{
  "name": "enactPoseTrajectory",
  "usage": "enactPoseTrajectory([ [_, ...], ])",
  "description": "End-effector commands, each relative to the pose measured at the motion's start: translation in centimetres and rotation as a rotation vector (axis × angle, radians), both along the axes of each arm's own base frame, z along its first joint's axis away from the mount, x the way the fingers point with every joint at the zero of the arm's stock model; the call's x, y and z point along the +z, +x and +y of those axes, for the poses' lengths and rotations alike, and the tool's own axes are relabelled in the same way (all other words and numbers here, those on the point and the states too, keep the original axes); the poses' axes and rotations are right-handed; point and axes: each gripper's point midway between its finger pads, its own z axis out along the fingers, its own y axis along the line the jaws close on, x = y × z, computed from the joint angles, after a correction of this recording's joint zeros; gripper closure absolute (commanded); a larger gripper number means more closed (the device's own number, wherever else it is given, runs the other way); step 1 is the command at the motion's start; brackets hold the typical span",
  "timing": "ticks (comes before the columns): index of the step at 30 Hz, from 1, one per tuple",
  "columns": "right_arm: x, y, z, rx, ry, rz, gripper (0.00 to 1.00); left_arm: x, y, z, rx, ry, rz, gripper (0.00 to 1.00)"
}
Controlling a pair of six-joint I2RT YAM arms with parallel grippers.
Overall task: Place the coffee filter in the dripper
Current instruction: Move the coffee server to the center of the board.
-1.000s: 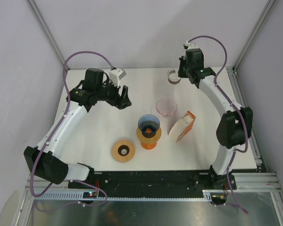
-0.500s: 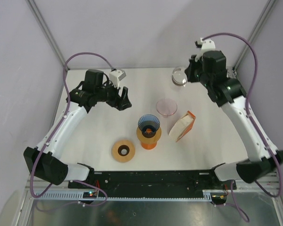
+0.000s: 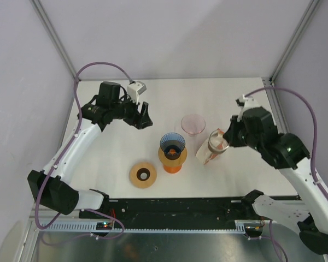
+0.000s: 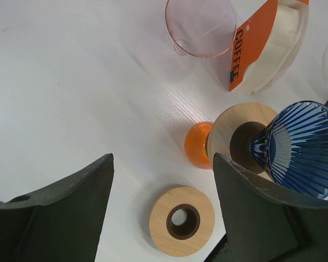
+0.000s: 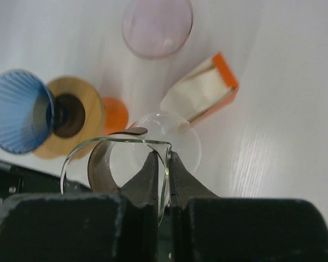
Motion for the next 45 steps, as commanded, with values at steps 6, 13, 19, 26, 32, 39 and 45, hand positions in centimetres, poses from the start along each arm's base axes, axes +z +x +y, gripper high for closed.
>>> enactPoseTrajectory([
  [6,-5.0,-3.7,3.4,0.018,0.142,0.088,1.0,-1.3,-1.2,-0.6,-0.054,-0.044,0.048,0.35],
  [13,-8.9,-4.8,6.3,0.057,0.133,0.114,1.0,-2.8,-2.1,0.2,-0.039,-0.019,0.066,0.34],
  [19,-12.0,-4.7,7.5,0.055,0.108,0.114,1.0,-3.4,-2.3,0.4,-0.032,-0.012,0.081,0.34],
  [26,-14.8,-4.9,10.2,0.11,0.141,0.136,1.0,-2.5,-2.2,0.6,-0.026,-0.011,0.046,0.33],
  [32,-15.9,-4.6,11.8,0.135,0.125,0.143,1.0,-2.3,-2.0,0.6,-0.024,-0.007,0.034,0.33],
  [39,-16.2,-3.8,13.2,0.15,0.14,0.126,1.0,-1.8,-1.8,0.7,-0.02,-0.009,0.022,0.33],
  [45,-16.1,-3.5,13.9,0.157,0.154,0.124,1.0,-1.7,-1.7,0.7,-0.017,-0.009,0.018,0.33],
])
